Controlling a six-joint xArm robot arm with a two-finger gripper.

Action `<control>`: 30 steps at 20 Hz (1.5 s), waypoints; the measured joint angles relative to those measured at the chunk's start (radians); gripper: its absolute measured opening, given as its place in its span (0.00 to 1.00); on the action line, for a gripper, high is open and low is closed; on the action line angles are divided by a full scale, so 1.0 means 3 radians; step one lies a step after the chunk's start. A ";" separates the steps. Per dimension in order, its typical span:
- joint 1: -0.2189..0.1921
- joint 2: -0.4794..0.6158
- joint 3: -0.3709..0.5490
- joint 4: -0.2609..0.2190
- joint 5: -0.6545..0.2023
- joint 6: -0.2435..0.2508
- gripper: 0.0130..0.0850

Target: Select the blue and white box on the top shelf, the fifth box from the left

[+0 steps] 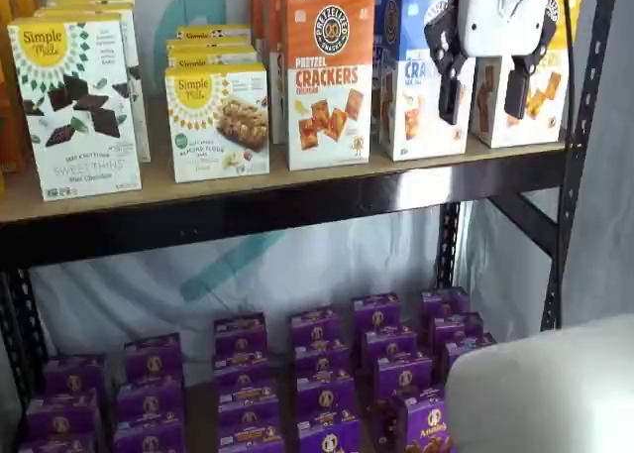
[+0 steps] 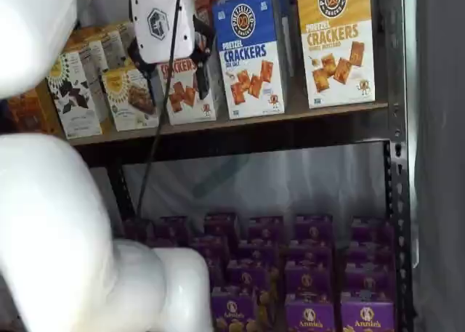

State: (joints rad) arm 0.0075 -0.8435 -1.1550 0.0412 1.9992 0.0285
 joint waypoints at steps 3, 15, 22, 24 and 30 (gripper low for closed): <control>-0.0149 0.0021 -0.0015 0.0165 0.0043 -0.0072 1.00; 0.0053 -0.0024 0.0100 -0.0090 -0.0275 0.0015 1.00; -0.0050 0.0183 0.0086 -0.0225 -0.0679 -0.0111 1.00; -0.0102 0.0277 0.0041 -0.0248 -0.0771 -0.0162 1.00; -0.0302 0.0512 -0.0087 -0.0177 -0.1002 -0.0339 1.00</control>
State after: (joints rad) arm -0.0830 -0.6899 -1.1810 -0.0120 1.6985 -0.0732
